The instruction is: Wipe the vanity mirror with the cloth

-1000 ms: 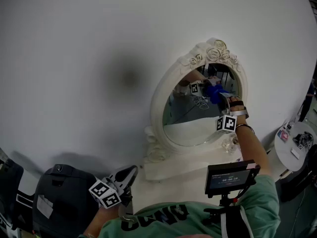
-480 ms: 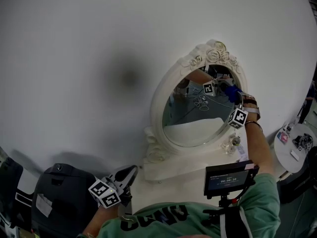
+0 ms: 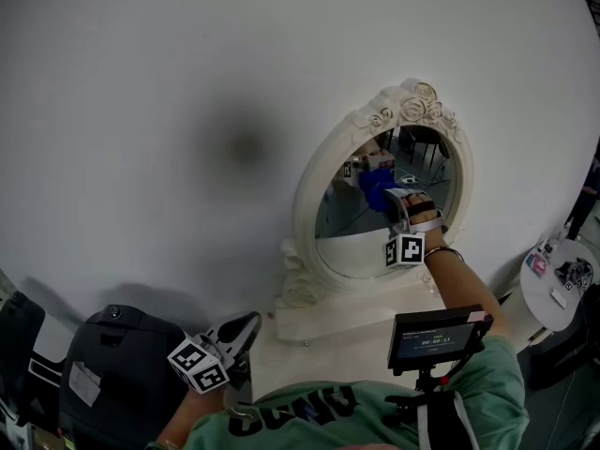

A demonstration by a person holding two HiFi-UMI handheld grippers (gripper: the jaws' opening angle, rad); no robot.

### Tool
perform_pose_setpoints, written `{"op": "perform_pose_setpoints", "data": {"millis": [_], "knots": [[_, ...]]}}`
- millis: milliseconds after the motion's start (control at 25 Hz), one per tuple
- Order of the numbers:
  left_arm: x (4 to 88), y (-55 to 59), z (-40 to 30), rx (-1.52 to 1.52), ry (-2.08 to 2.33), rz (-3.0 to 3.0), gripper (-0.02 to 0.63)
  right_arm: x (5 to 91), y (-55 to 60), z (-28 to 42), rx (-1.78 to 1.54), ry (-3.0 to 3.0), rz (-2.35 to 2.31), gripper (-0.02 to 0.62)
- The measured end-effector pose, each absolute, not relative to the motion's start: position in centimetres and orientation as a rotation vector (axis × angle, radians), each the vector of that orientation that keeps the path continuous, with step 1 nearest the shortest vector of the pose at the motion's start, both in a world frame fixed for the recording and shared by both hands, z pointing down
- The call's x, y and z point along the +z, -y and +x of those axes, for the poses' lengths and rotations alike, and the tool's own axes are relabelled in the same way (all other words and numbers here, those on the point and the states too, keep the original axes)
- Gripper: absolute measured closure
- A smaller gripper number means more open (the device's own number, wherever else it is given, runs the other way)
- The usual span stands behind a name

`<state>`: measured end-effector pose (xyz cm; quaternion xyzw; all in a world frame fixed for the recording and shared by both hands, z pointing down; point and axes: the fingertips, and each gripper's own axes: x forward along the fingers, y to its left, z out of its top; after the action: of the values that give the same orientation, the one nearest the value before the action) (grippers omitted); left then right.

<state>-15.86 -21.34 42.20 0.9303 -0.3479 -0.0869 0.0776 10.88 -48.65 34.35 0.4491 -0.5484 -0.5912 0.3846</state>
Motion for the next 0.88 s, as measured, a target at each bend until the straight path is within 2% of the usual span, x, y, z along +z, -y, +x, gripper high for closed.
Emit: {"op": "perform_pose_setpoints", "data": {"millis": [200, 320, 600, 880], "knots": [[42.3, 21.1, -16.4, -0.260, 1.055, 2.790, 0.600, 35.0, 46.6, -1.1, -1.685, 1.509, 0.999, 0.525], [42.3, 20.9, -16.9, -0.270, 1.071, 2.785, 0.600, 35.4, 47.3, -3.0, -1.698, 1.519, 0.998, 0.525], [42.4, 21.3, -17.3, -0.269, 1.082, 2.767, 0.600, 35.6, 47.7, -2.1, -1.751, 1.504, 0.955, 0.525], [42.5, 21.7, -15.9, -0.246, 1.061, 2.776, 0.600, 35.7, 49.8, 8.7, -1.645, 1.409, 1.056, 0.525]]}}
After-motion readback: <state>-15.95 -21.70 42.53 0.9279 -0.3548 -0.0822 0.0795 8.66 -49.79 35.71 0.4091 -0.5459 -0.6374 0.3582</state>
